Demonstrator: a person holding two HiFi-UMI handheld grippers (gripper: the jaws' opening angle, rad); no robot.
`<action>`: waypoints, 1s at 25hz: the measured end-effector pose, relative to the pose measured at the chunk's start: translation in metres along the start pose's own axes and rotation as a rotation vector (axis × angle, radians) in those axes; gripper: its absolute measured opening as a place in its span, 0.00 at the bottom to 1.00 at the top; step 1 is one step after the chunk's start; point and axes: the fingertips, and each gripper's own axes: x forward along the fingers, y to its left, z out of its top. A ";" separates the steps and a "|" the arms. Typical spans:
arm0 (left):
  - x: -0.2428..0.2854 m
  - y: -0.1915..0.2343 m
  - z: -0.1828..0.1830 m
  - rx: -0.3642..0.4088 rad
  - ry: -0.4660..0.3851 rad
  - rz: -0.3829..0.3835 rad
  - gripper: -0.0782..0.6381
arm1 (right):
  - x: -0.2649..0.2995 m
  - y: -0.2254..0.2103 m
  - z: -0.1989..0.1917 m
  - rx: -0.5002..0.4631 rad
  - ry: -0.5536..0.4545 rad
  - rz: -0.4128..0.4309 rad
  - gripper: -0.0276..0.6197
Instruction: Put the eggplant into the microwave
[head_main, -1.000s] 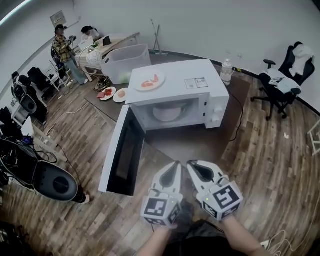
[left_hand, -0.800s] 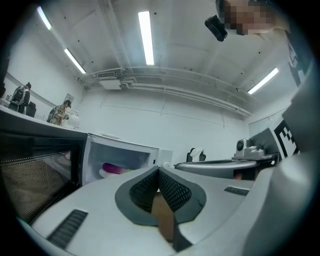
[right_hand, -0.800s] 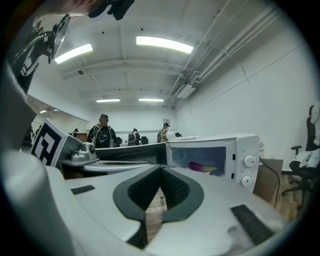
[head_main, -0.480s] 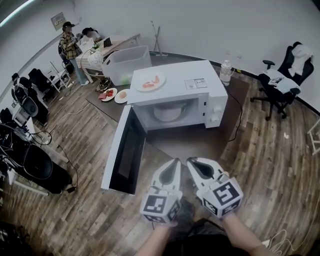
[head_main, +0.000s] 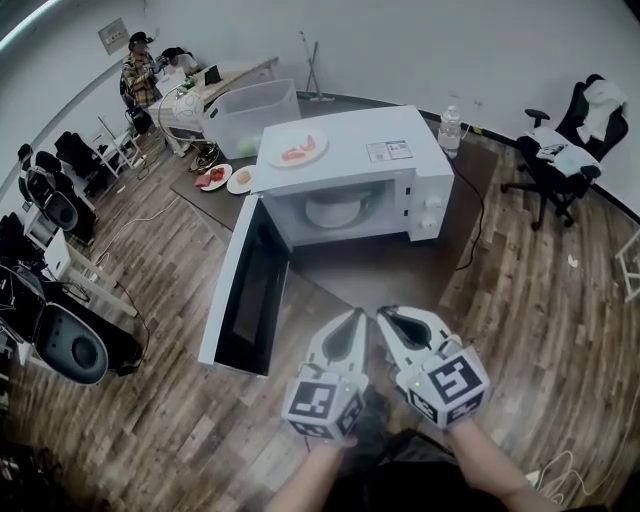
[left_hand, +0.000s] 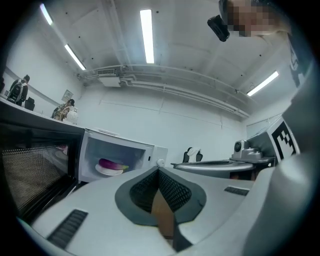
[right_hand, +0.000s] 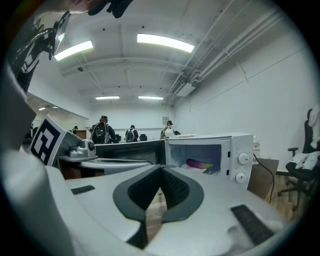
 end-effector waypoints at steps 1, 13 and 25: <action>-0.001 0.000 -0.002 0.001 0.004 0.002 0.11 | 0.000 0.001 -0.002 -0.002 0.005 0.001 0.04; -0.021 0.016 -0.019 -0.006 0.048 0.033 0.11 | 0.008 0.018 -0.015 0.016 0.011 0.020 0.04; -0.033 0.026 -0.008 -0.010 0.069 -0.020 0.11 | 0.016 0.035 -0.008 0.041 0.035 -0.023 0.04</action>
